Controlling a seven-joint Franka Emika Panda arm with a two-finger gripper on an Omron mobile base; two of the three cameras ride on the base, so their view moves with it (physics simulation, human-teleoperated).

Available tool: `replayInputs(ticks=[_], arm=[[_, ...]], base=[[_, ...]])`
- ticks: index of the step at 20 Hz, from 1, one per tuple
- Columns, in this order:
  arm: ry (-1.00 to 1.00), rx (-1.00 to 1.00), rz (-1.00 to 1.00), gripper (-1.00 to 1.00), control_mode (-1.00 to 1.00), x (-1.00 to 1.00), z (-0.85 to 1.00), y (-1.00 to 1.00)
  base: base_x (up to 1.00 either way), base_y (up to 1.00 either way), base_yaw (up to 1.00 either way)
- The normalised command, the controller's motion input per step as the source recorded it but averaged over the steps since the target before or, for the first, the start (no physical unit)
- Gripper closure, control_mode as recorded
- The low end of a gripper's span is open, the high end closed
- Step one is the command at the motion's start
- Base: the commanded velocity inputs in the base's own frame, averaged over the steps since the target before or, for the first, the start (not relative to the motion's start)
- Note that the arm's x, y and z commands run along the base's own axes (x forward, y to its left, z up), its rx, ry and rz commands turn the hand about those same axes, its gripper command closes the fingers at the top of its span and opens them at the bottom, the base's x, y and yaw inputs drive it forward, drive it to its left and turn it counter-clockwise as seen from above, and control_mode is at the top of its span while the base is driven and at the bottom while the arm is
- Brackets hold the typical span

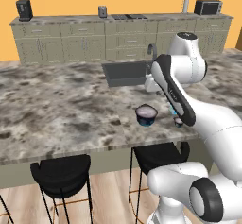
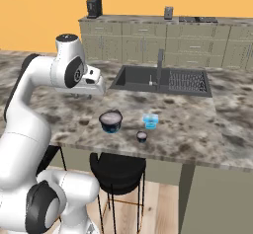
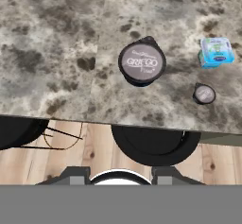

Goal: Stack the yogurt containers by placing the smaller containers on top of the larger containers.

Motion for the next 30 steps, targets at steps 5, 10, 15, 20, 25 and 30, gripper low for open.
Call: replayInputs(ticks=[5,10,15,20,25,30], arm=[[0.00,-0.01,0.00,-1.00,-1.00,0.00,0.00,0.00],[0.00,0.00,0.00,-1.00,-1.00,0.00,0.00,0.00],[0.00,0.00,0.00,-1.00,-1.00,0.00,0.00,0.00],[0.00,0.00,0.00,-1.00,-1.00,0.00,0.00,0.00],[0.00,0.00,-0.01,-1.00,-1.00,0.01,0.00,-0.20],[0.00,0.00,0.00,-1.00,-1.00,0.01,-0.14,-0.06]], base=[[0.00,0.00,0.00],[0.00,0.00,0.00],[0.00,0.00,0.00],[0.00,0.00,0.00],[0.00,0.00,0.00],[0.00,0.00,0.00]])
